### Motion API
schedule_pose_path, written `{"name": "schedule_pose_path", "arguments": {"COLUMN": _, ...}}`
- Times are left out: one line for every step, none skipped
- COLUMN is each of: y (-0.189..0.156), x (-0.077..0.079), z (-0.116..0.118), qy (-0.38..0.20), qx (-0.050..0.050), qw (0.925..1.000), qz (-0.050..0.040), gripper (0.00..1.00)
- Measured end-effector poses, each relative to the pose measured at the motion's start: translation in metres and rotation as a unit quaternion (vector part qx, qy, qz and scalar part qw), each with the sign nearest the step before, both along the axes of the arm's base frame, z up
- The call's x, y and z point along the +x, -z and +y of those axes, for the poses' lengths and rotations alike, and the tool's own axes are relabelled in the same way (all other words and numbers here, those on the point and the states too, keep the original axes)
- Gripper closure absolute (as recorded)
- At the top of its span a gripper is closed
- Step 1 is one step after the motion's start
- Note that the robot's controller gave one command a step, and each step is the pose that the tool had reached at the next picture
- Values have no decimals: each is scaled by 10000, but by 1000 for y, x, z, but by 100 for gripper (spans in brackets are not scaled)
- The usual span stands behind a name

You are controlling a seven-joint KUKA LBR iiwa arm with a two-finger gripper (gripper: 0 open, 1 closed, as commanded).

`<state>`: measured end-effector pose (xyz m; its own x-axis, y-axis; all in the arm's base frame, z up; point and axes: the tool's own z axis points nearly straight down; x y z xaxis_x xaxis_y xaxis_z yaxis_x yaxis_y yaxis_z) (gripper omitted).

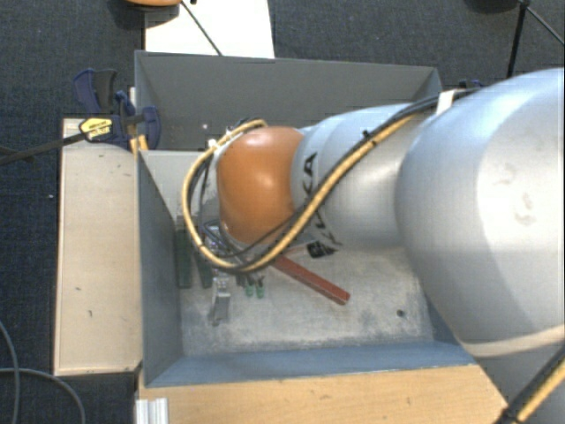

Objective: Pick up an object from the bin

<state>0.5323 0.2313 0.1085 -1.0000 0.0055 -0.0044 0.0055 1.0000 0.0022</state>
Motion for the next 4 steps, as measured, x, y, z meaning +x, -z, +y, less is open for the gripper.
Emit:
{"name": "schedule_pose_path", "arguments": {"y": 39, "x": 23, "z": -16, "qy": 1846, "qx": -20, "qw": 9828, "qz": 67, "gripper": 100}}
{"name": "schedule_pose_path", "arguments": {"y": 39, "x": 23, "z": -16, "qy": 1876, "qx": -18, "qw": 9822, "qz": 68, "gripper": 100}}
{"name": "schedule_pose_path", "arguments": {"y": 39, "x": 23, "z": -16, "qy": 1887, "qx": -17, "qw": 9820, "qz": 69, "gripper": 100}}
{"name": "schedule_pose_path", "arguments": {"y": 14, "x": 17, "z": -26, "qy": 1481, "qx": -24, "qw": 9889, "qz": 61, "gripper": 100}}
